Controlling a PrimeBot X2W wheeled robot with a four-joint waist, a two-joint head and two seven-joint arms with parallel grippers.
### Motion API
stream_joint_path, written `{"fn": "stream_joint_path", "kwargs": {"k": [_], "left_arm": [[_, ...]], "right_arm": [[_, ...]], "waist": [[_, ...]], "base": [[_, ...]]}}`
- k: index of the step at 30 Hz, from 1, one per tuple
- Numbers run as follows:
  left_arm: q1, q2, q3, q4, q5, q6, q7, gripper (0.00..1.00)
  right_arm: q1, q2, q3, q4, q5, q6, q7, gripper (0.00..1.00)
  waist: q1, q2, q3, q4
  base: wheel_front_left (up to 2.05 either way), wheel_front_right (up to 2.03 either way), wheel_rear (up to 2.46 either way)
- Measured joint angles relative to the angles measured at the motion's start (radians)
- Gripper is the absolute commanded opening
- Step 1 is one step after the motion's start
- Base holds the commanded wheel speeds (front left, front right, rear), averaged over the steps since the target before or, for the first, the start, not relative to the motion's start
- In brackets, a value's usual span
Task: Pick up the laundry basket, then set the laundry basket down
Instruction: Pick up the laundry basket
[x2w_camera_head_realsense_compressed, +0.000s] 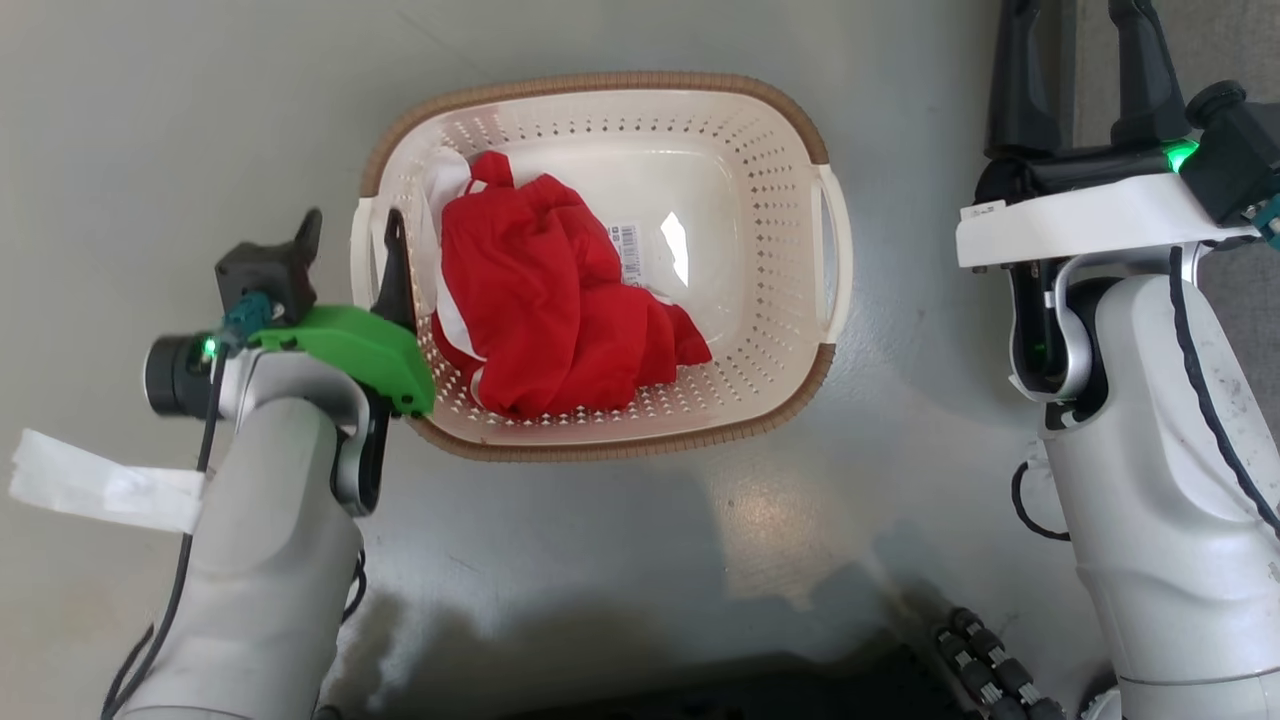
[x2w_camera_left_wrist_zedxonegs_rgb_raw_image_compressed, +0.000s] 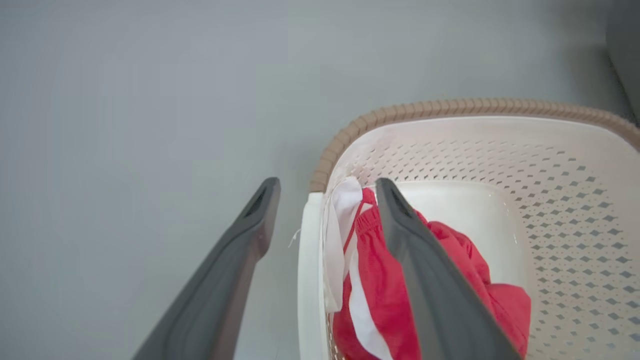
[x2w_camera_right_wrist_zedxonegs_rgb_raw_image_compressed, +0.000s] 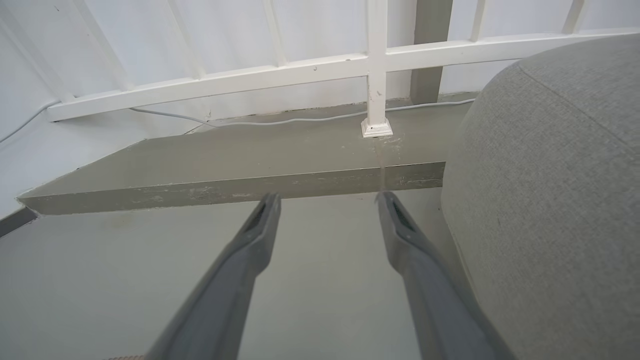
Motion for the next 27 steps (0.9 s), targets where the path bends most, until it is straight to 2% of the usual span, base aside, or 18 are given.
{"fn": "stream_joint_path", "kwargs": {"k": [14,27], "left_arm": [[-0.002,0.003,0.066,-0.26,0.084,0.005,-0.001,1.0],[0.204,0.003,0.165,-0.491,0.135,0.023,-0.001,1.0]], "right_arm": [[0.048,0.0,-0.025,0.047,-0.038,0.006,0.0,1.0],[0.172,0.001,-0.028,0.058,-0.048,0.026,0.0,1.0]], "waist": [[0.0,0.0,-0.111,0.02],[-0.0001,0.0,-0.296,0.038]], "base": [[0.0,0.0,0.0],[0.0,0.0,0.0]]}}
